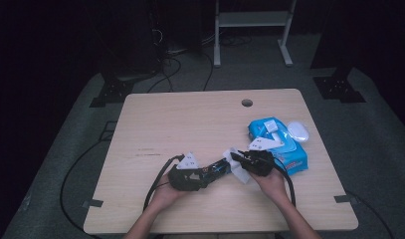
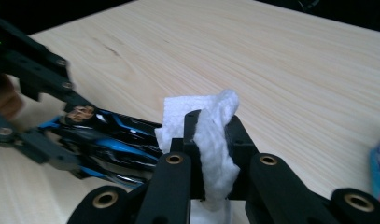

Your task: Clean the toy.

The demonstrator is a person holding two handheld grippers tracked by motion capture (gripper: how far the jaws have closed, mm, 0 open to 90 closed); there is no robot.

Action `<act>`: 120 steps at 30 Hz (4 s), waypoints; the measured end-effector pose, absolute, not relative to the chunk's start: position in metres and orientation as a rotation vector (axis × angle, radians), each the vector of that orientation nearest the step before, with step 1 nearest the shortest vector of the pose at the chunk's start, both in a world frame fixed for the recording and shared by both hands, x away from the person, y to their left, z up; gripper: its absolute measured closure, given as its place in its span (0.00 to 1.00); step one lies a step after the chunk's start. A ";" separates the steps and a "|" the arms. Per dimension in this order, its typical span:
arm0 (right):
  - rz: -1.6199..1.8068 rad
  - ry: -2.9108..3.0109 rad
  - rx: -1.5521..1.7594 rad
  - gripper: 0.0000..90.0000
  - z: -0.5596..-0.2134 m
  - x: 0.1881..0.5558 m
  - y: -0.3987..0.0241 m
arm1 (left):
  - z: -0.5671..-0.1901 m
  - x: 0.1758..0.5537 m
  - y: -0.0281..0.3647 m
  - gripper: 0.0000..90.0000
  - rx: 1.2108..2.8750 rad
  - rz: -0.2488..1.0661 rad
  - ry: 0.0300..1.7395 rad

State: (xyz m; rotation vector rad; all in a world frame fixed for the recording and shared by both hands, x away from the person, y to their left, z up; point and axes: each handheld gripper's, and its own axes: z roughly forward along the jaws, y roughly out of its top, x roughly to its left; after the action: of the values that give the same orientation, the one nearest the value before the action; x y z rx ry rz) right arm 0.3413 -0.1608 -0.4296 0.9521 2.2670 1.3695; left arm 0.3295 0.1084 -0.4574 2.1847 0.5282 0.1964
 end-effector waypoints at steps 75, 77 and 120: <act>1.341 2.368 0.905 0.91 -0.432 0.341 -0.163 | -0.454 0.353 0.128 0.54 1.958 -0.093 0.710; 1.341 2.368 0.909 0.91 -0.432 0.341 -0.162 | -0.455 0.353 0.127 0.55 1.964 -0.092 0.715; 1.351 2.406 0.940 0.91 -0.429 0.347 -0.154 | -0.447 0.357 0.134 0.56 1.934 -0.070 0.726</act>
State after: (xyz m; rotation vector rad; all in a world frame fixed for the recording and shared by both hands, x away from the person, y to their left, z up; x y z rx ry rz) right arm 0.3470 -0.1545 -0.4295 0.9400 2.4060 1.3507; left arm 0.3569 0.1338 -0.4471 1.9343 0.7258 -0.0700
